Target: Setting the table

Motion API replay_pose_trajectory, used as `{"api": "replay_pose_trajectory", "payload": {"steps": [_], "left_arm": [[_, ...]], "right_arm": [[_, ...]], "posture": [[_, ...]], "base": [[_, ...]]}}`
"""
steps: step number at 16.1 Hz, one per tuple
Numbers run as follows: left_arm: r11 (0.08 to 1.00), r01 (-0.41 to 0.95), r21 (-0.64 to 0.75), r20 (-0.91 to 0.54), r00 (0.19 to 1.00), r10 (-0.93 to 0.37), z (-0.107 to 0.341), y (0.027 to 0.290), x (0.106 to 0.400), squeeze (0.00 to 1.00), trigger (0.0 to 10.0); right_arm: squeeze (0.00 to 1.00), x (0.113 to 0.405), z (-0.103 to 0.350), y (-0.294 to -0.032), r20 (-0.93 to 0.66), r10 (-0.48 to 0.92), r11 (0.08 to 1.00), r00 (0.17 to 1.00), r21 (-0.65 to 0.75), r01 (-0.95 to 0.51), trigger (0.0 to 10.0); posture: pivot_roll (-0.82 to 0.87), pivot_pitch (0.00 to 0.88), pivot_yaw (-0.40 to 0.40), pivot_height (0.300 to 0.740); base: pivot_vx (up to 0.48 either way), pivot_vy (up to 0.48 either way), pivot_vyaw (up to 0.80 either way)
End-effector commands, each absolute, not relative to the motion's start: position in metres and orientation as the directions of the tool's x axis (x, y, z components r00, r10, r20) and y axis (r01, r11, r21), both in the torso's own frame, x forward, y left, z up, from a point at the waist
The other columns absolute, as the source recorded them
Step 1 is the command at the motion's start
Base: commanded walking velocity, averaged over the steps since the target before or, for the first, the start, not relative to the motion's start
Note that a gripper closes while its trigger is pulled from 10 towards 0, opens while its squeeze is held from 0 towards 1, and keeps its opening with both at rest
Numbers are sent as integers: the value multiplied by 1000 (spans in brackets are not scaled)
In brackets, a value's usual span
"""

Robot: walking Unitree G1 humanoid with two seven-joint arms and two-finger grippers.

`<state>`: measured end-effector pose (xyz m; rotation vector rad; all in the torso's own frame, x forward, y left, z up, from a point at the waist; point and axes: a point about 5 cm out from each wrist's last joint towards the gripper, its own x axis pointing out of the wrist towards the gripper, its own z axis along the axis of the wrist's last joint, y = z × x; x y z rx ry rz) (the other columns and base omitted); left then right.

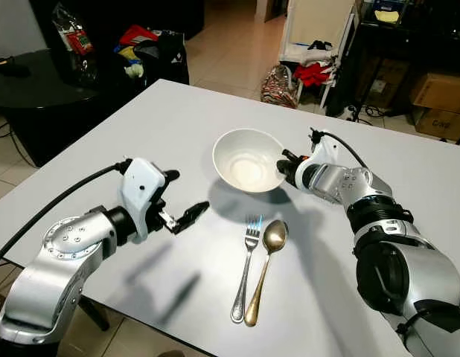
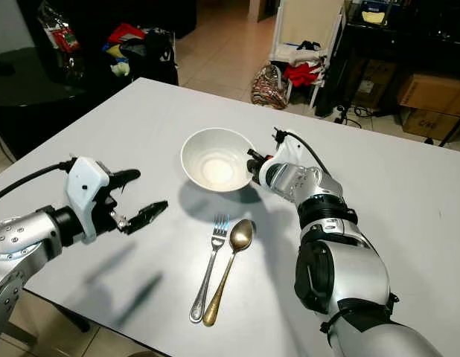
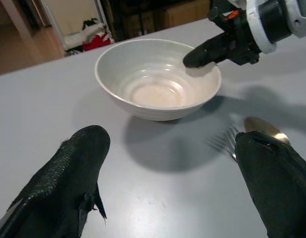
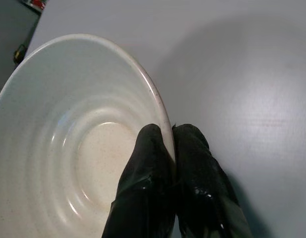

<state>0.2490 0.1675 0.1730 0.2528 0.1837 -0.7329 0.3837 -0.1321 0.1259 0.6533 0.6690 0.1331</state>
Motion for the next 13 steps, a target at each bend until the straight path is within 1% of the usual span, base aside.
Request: {"api": "replay_pose_trajectory", "payload": {"steps": [1, 4, 6, 7, 8, 11, 13], "left_arm": [[701, 693, 170, -259, 718, -646, 175, 167, 246, 0, 10000], [700, 695, 164, -263, 715, -648, 175, 166, 246, 0, 10000], [683, 716, 145, -280, 692, -665, 175, 166, 244, 0, 10000], [678, 722, 142, -287, 685, -670, 174, 166, 244, 0, 10000], [665, 735, 135, -294, 670, -681, 174, 165, 244, 0, 10000], [648, 750, 131, -299, 654, -695, 176, 165, 246, 0, 10000], [643, 754, 132, -298, 649, -700, 177, 165, 248, 0, 10000]], "right_arm": [[0, 388, 136, -129, -509, 334, 786, 793, 615, 64, 10000], [0, 384, 130, -129, -553, 348, 807, 757, 588, 59, 10000], [0, 381, 125, -130, -584, 359, 815, 728, 577, 61, 10000], [588, 380, 125, -130, -584, 366, 808, 725, 585, 63, 10000], [1000, 379, 125, -130, -593, 370, 808, 715, 585, 67, 10000], [1000, 378, 128, -133, -608, 375, 812, 700, 579, 68, 10000], [1000, 381, 140, -138, -595, 372, 819, 713, 572, 50, 10000]], "posture": [[107, 0, -20, 740], [107, 0, -20, 740], [104, 0, -14, 740], [103, 0, -12, 740], [100, 0, -6, 740], [88, 0, 8, 740], [83, 0, 10, 740]], "base": [[0, 0, 0], [0, 0, 0], [0, 0, 0], [0, 0, 0], [0, 0, 0], [0, 0, 0], [0, 0, 0]]}}
